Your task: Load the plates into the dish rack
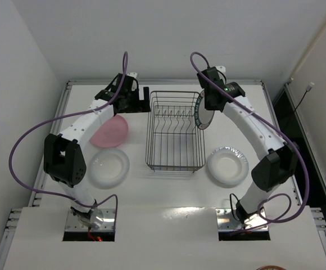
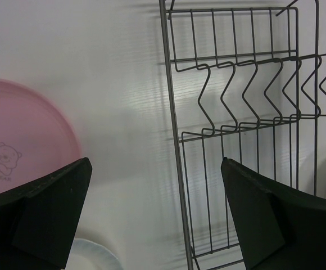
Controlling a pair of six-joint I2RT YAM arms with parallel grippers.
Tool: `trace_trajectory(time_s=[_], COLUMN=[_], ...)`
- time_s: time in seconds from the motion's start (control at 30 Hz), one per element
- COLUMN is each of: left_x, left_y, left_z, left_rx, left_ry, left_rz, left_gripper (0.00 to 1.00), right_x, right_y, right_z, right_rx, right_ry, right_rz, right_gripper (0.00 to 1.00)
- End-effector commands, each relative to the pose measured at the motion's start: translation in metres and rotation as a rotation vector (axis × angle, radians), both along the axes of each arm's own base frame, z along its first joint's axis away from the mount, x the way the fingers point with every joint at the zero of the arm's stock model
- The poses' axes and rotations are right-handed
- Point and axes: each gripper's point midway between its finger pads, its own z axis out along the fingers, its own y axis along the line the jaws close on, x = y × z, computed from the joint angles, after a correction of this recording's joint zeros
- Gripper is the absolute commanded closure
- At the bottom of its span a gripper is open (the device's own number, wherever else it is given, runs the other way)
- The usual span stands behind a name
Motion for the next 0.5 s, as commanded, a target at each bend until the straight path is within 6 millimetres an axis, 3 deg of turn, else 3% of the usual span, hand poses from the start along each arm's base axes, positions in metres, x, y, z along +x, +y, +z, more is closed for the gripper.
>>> trace_trajectory(time_s=[0.0,0.2,0.3,0.47], left_x=[0.009,0.009,0.009,0.009], left_y=[-0.005,-0.005,-0.005,0.0], left_z=[0.024,0.026,0.026,0.027], left_rx=[-0.024,-0.024,-0.024,-0.001], left_ry=[-0.061,-0.061,-0.061,-0.06], left_rz=[-0.006,-0.006,-0.006,0.016], left_gripper=[0.0,0.0,0.0,0.0], right_x=[0.014,0.024,0.029,0.027], right_y=[0.001,0.021,0.024,0.036], right_z=[0.025,0.0,0.0,-0.024], right_rx=[-0.013,-0.044,-0.06,-0.099], right_ry=[-0.102,-0.063,-0.059,0.005], right_rz=[-0.071,-0.069,-0.08,-0.066], right_gripper=[1.0,1.0,1.0,1.0])
